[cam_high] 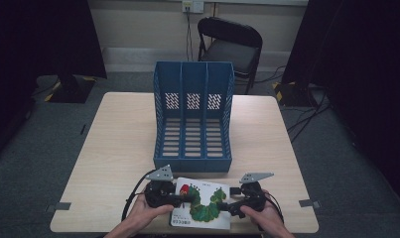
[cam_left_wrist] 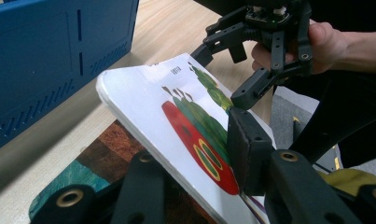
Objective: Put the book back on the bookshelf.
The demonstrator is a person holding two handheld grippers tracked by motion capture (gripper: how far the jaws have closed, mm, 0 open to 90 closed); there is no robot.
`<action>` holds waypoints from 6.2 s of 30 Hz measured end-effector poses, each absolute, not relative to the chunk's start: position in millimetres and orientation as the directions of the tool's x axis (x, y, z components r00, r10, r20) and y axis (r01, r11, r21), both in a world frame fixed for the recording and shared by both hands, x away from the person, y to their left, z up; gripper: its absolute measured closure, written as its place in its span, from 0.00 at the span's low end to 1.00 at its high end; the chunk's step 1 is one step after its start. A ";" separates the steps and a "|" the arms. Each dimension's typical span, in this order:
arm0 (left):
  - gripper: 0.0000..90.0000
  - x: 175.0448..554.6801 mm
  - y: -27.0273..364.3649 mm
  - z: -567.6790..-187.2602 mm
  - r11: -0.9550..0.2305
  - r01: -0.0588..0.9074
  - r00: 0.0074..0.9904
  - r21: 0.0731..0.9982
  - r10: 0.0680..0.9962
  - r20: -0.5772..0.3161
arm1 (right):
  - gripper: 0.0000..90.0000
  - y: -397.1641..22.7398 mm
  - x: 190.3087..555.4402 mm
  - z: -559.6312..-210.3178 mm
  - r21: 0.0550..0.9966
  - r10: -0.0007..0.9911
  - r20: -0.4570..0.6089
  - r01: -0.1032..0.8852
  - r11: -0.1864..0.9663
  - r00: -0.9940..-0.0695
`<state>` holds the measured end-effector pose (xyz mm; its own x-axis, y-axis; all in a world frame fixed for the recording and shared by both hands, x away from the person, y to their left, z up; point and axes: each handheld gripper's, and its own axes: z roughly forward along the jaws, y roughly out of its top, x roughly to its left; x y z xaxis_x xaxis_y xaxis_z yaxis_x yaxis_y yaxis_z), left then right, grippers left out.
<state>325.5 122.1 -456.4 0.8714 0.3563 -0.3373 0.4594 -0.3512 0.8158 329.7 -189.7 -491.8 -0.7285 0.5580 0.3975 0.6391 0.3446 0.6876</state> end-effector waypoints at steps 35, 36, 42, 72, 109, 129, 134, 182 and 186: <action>0.87 315.1 124.0 -454.6 -0.395 0.427 0.887 0.814 0.356 -0.293 | 0.54 -215.6 313.6 -451.5 0.861 0.456 0.316 0.453 0.230 -0.832; 0.87 313.2 123.9 -453.9 -0.405 0.420 0.890 0.812 0.360 -0.280 | 0.54 -216.4 313.1 -451.3 0.861 0.449 0.320 0.453 0.229 -0.834; 0.86 309.7 124.2 -456.0 -0.428 0.414 0.893 0.803 0.360 -0.269 | 0.54 -217.2 314.2 -451.1 0.861 0.412 0.316 0.441 0.254 -0.854; 0.47 324.1 179.7 -452.5 -0.264 0.553 0.748 0.790 0.574 -0.332 | 0.83 -202.8 311.8 -449.4 0.847 0.349 0.267 0.392 0.359 -0.898; 0.60 324.2 151.0 -470.2 -0.391 0.520 0.784 0.759 0.571 -0.242 | 0.84 -174.1 300.5 -456.9 0.812 0.377 0.126 0.314 0.491 -0.918; 0.62 327.1 149.3 -471.9 -0.385 0.527 0.778 0.758 0.579 -0.246 | 0.83 -170.1 305.5 -469.9 0.788 0.395 0.181 0.374 0.490 -0.900; 0.63 326.6 148.4 -471.7 -0.388 0.528 0.777 0.756 0.579 -0.246 | 0.84 -170.1 301.7 -468.2 0.791 0.396 0.141 0.344 0.505 -0.907; 0.60 325.7 137.6 -475.9 -0.430 0.513 0.799 0.743 0.555 -0.231 | 0.80 -163.9 305.0 -467.0 0.804 0.393 0.131 0.330 0.494 -0.910; 0.61 326.6 137.6 -476.4 -0.426 0.514 0.798 0.744 0.555 -0.233 | 0.85 -162.8 304.7 -467.0 0.803 0.381 0.131 0.323 0.501 -0.915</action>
<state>326.6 137.6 -476.4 0.7985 0.5549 -0.2334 0.5139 -0.4264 0.7444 304.7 -162.8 -467.0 -0.9151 0.3813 0.1309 0.3235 0.5008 0.8028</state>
